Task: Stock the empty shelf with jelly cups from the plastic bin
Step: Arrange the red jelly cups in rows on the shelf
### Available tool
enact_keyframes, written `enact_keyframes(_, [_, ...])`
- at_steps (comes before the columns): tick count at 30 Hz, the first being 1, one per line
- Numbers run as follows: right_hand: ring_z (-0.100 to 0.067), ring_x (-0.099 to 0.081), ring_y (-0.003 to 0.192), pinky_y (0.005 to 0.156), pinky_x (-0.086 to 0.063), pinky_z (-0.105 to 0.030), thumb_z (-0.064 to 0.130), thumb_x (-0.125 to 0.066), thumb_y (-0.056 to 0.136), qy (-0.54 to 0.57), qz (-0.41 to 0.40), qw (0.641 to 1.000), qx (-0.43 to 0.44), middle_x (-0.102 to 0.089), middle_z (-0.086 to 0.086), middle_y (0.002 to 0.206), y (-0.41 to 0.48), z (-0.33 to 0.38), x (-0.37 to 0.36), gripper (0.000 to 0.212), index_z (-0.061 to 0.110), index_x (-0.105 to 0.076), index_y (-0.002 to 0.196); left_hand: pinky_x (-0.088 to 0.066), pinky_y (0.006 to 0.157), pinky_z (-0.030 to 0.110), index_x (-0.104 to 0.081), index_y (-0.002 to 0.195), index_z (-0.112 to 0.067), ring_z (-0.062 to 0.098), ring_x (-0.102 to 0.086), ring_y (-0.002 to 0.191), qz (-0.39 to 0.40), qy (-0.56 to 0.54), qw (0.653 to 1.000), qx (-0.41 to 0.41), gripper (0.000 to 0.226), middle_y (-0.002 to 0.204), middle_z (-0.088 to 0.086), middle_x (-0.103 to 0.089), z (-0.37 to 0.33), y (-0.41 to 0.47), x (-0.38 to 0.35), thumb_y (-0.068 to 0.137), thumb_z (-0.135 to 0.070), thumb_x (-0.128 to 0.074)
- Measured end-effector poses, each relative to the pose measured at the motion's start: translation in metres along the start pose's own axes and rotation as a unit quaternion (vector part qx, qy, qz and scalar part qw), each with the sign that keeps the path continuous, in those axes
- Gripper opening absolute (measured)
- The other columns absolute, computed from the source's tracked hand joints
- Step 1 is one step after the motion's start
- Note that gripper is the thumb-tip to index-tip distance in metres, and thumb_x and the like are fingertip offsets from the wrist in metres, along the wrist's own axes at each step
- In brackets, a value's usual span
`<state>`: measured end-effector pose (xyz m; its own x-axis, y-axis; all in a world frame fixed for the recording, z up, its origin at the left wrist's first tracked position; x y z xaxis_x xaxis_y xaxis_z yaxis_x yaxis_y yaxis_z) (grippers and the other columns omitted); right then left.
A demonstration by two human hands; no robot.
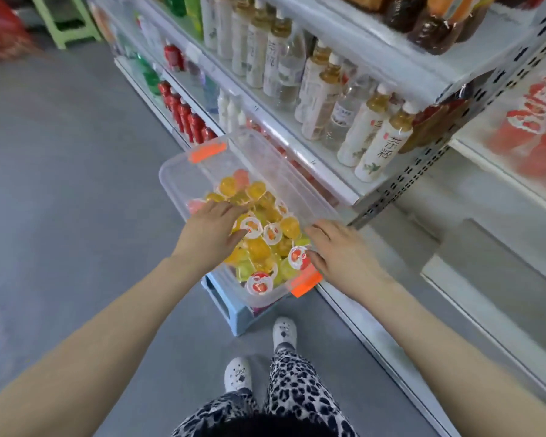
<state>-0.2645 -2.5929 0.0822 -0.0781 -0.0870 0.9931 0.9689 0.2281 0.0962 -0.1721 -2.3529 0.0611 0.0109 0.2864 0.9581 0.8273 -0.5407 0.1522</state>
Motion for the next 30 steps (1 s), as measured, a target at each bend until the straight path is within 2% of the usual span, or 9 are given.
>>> enact_keyframes(3, [-0.032, -0.065, 0.094, 0.077, -0.053, -0.041, 0.025, -0.08, 0.072, 0.008, 0.05, 0.999, 0.003, -0.066, -0.007, 0.109, 0.026, 0.0, -0.023, 0.049, 0.012, -0.066, 0.117, -0.052, 0.081, 0.041, -0.067, 0.117, -0.018, 0.033, -0.061, 0.1, 0.022, 0.004, 0.999, 0.046, 0.036, 0.107, 0.004, -0.068, 0.023, -0.006, -0.009, 0.084, -0.031, -0.072])
enact_keyframes(6, [-0.032, -0.064, 0.1, 0.08, -0.054, -0.041, 0.027, -0.075, 0.078, 0.001, 0.101, 0.994, 0.027, -0.065, -0.007, 0.114, 0.061, -0.006, -0.044, 0.048, 0.013, -0.063, 0.122, -0.054, 0.075, 0.041, -0.072, 0.107, -0.019, 0.033, -0.064, 0.092, 0.02, 0.01, 0.998, 0.066, 0.029, 0.098, 0.004, -0.071, 0.039, -0.004, -0.015, 0.079, -0.026, -0.077])
enact_keyframes(13, [-0.03, -0.053, 0.117, 0.095, -0.046, -0.042, 0.035, -0.056, 0.093, 0.049, 0.15, 0.984, 0.087, -0.052, -0.006, 0.136, 0.164, 0.001, -0.083, 0.052, 0.019, -0.044, 0.141, -0.051, 0.087, 0.044, -0.075, 0.099, -0.017, 0.034, -0.063, 0.095, -0.019, 0.033, 0.994, 0.1, 0.025, 0.095, 0.004, -0.071, 0.071, 0.018, -0.025, 0.074, -0.021, -0.08])
enact_keyframes(17, [-0.029, -0.045, 0.128, 0.104, -0.04, -0.041, 0.035, -0.052, 0.096, 0.1, 0.187, 0.97, 0.117, -0.048, -0.005, 0.142, 0.212, 0.037, -0.107, 0.054, 0.019, -0.039, 0.146, -0.049, 0.091, 0.045, -0.073, 0.104, -0.015, 0.034, -0.059, 0.104, -0.066, 0.038, 0.984, 0.161, 0.028, 0.103, 0.006, -0.068, 0.088, 0.02, -0.028, 0.076, -0.019, -0.077])
enact_keyframes(22, [-0.028, -0.043, 0.131, 0.103, -0.042, -0.042, 0.035, -0.051, 0.098, 0.138, 0.234, 0.95, 0.155, -0.042, -0.005, 0.148, 0.249, 0.079, -0.137, 0.056, 0.026, -0.029, 0.149, -0.047, 0.096, 0.044, -0.067, 0.114, -0.013, 0.032, -0.053, 0.114, -0.098, 0.028, 0.97, 0.222, 0.034, 0.114, 0.006, -0.063, 0.104, 0.02, -0.022, 0.082, -0.026, -0.069])
enact_keyframes(24, [-0.027, -0.044, 0.13, 0.104, -0.042, -0.04, 0.035, -0.052, 0.097, 0.152, 0.255, 0.939, 0.175, -0.045, -0.005, 0.145, 0.256, 0.087, -0.146, 0.055, 0.024, -0.032, 0.148, -0.047, 0.096, 0.041, -0.068, 0.114, -0.014, 0.029, -0.053, 0.115, -0.09, 0.029, 0.969, 0.229, 0.034, 0.114, 0.005, -0.063, 0.105, 0.02, -0.021, 0.084, -0.029, -0.068])
enact_keyframes(26, [-0.025, -0.05, 0.123, 0.097, -0.043, -0.034, 0.034, -0.058, 0.094, 0.191, 0.256, 0.93, 0.183, -0.052, -0.006, 0.137, 0.258, 0.09, -0.15, 0.051, 0.02, -0.042, 0.141, -0.047, 0.096, 0.039, -0.069, 0.113, -0.014, 0.028, -0.053, 0.115, -0.081, 0.028, 0.969, 0.23, 0.032, 0.115, 0.004, -0.063, 0.104, 0.021, -0.021, 0.086, -0.031, -0.064])
enact_keyframes(28, [-0.023, -0.056, 0.112, 0.083, -0.043, -0.028, 0.031, -0.064, 0.091, 0.237, 0.256, 0.923, 0.16, -0.058, -0.004, 0.126, 0.257, 0.088, -0.15, 0.045, 0.018, -0.049, 0.131, -0.048, 0.095, 0.039, -0.069, 0.112, -0.015, 0.029, -0.053, 0.115, -0.079, 0.026, 0.969, 0.232, 0.035, 0.115, 0.004, -0.063, 0.102, 0.022, -0.021, 0.088, -0.035, -0.055])
enact_keyframes(30, [-0.022, -0.059, 0.102, 0.077, -0.044, -0.029, 0.033, -0.066, 0.088, 0.261, 0.264, 0.921, 0.122, -0.06, -0.002, 0.117, 0.256, 0.081, -0.149, 0.04, 0.017, -0.05, 0.121, -0.048, 0.095, 0.041, -0.069, 0.111, -0.015, 0.03, -0.054, 0.114, -0.081, 0.034, 0.968, 0.233, 0.035, 0.114, 0.005, -0.064, 0.103, 0.021, -0.021, 0.088, -0.035, -0.054])
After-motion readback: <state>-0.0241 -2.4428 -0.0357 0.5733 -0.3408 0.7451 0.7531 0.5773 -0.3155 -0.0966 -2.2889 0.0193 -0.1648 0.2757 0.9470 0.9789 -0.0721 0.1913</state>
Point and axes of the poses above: each hand's wrist, its own y-axis towards the middle knuckle, its own x-axis out of the back of the hand, z = x × y, the point moved 2 cm from there along y, towards the middle knuckle
